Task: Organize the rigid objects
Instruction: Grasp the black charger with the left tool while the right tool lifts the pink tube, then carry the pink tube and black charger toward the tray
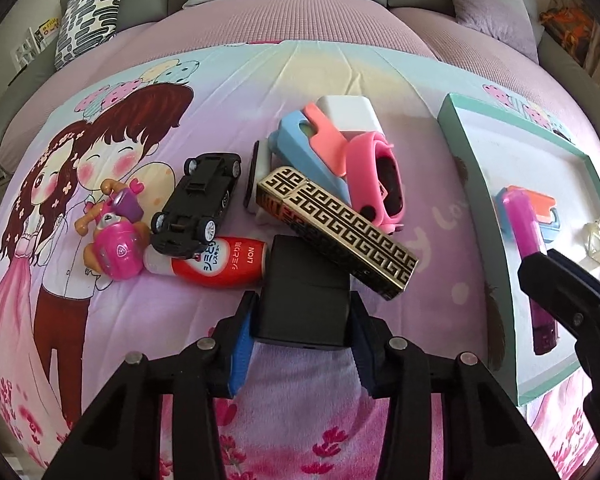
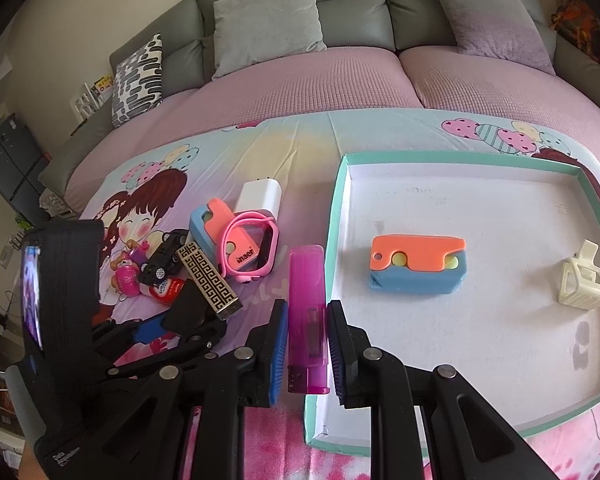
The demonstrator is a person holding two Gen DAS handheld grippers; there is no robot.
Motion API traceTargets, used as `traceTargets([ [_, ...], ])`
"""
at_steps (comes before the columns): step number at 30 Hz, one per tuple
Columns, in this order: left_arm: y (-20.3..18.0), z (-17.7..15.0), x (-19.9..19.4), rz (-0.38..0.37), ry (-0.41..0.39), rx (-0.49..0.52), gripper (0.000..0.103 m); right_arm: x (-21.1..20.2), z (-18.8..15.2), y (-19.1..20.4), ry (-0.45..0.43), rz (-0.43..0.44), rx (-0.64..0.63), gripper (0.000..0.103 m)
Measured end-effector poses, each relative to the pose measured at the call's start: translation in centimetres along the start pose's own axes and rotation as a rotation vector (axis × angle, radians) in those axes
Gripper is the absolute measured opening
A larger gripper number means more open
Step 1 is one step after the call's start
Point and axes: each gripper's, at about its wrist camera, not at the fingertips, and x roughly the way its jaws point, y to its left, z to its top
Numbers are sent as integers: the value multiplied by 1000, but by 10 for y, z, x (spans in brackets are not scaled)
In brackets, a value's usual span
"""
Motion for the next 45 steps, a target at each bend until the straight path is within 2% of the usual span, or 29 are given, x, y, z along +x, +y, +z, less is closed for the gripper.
traceTargets([
  [6,7,2,-12,-20,-48,-38,44,-2,0,-2,-4,13,8,21],
  [14,18,7,-35,5,-121,-92,43,-12,2,-3,-30,38,17,21],
  [31,16,9,-91,-4,-291,-121,44,-24,6,-13,-62,32,45,21],
  [40,6,12,-99,0,-322,-116,44,-27,7,-22,-66,33,65,21],
  [45,-9,13,-99,-27,-330,-93,44,-28,6,-32,-68,21,83,21],
])
